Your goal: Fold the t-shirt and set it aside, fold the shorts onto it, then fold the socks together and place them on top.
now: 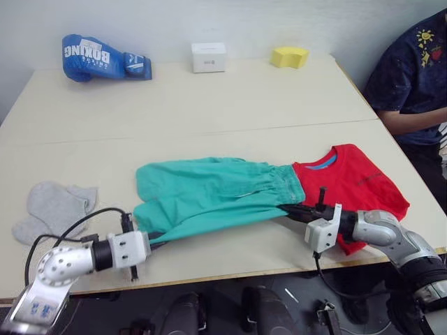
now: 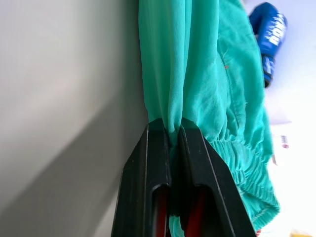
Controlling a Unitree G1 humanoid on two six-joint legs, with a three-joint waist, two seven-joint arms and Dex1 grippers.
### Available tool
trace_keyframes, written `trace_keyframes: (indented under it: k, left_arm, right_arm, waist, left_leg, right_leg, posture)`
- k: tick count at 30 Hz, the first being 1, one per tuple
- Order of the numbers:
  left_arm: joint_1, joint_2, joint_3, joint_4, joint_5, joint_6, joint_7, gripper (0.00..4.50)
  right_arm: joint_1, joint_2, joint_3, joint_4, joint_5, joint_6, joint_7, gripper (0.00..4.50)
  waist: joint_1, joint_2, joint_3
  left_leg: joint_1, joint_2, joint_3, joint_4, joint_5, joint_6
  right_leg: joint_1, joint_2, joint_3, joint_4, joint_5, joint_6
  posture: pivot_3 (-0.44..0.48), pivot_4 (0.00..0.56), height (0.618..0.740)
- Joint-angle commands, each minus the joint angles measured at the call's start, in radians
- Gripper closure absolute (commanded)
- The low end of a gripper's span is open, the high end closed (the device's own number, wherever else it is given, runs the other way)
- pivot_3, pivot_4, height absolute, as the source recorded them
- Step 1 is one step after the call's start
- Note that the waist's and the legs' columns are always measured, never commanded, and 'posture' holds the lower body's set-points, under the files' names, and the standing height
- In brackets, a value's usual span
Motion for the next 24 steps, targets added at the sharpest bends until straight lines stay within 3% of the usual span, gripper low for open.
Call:
trace_keyframes:
  k: [1,2,5,9,15,18,19,24]
  left_arm:
    - [0.057,-0.023,0.07,-0.044,0.004,0.014,0.046,4.48]
    - [0.085,-0.022,0.076,-0.052,0.007,0.006,0.038,4.48]
    - [0.144,-0.02,0.09,-0.076,-0.021,0.017,0.016,3.78]
    - [0.179,-0.018,0.131,-0.069,-0.017,-0.008,0.008,2.56]
    - [0.363,0.047,0.335,-0.148,-0.393,0.274,-0.175,0.72]
    - [0.415,0.107,0.416,-0.141,-0.501,0.403,-0.272,0.72]
    - [0.379,0.112,0.425,-0.121,-0.521,0.409,-0.279,0.89]
    - [0.063,0.104,0.336,-0.071,-0.615,0.522,-0.212,2.26]
  right_arm:
    - [0.036,-0.041,-0.034,0.023,0.099,0.039,0.051,4.5]
    - [0.048,-0.04,-0.034,0.013,0.128,0.048,0.067,4.5]
    - [0.082,-0.037,-0.03,-0.03,0.24,0.105,0.14,4.5]
    - [0.152,-0.038,-0.018,-0.133,0.418,0.22,0.271,3.33]
    - [0.421,-0.192,-0.148,-0.473,0.677,0.457,0.376,1.26]
    - [0.548,-0.234,-0.236,-0.703,0.876,0.646,0.372,1.26]
    - [0.563,-0.229,-0.257,-0.76,0.922,0.703,0.355,1.43]
    - [0.516,-0.116,-0.267,-0.909,0.934,0.912,0.235,2.97]
  waist:
    - [0.004,0.0,0.0]
    - [0.004,0.0,0.0]
    - [0.002,0.0,0.0]
    - [0.004,0.0,0.0]
    - [0.005,0.001,-0.001]
    - [0.005,0.001,-0.001]
    - [0.005,0.001,-0.001]
    - [0.016,0.001,-0.005]
  left_leg:
    - [0.001,0.0,0.0,0.0,0.0,0.0]
    - [0.001,0.001,0.0,0.0,-0.002,0.0]
    - [0.003,0.001,0.0,0.0,-0.004,0.0]
    - [0.003,0.003,-0.001,0.0,-0.006,0.0]
    - [0.003,0.004,-0.001,-0.001,-0.01,0.001]
    - [0.004,0.005,-0.002,-0.001,-0.015,0.0]
    - [0.004,0.005,-0.002,-0.001,-0.015,0.0]
    - [0.004,0.005,-0.003,-0.001,-0.015,0.001]
  right_leg:
    - [0.001,0.0,0.0,0.0,0.0,0.0]
    - [0.002,0.0,0.0,0.0,0.0,0.0]
    - [0.004,0.0,0.0,-0.001,0.0,-0.001]
    - [0.005,0.001,-0.001,-0.004,-0.001,-0.002]
    - [0.006,0.001,-0.002,-0.007,-0.002,-0.003]
    - [0.007,0.002,-0.002,-0.008,-0.002,-0.004]
    - [0.008,0.002,-0.002,-0.008,-0.002,-0.004]
    - [0.008,0.002,-0.002,-0.009,-0.006,-0.011]
  posture:
    - [0.0,0.15,0.74]
    - [0.0,0.15,0.74]
    - [0.0,0.15,0.74]
    - [0.0,0.15,0.74]
    - [0.0,0.15,0.74]
    - [0.0,0.15,0.74]
    - [0.0,0.15,0.74]
    - [0.0,0.15,0.74]
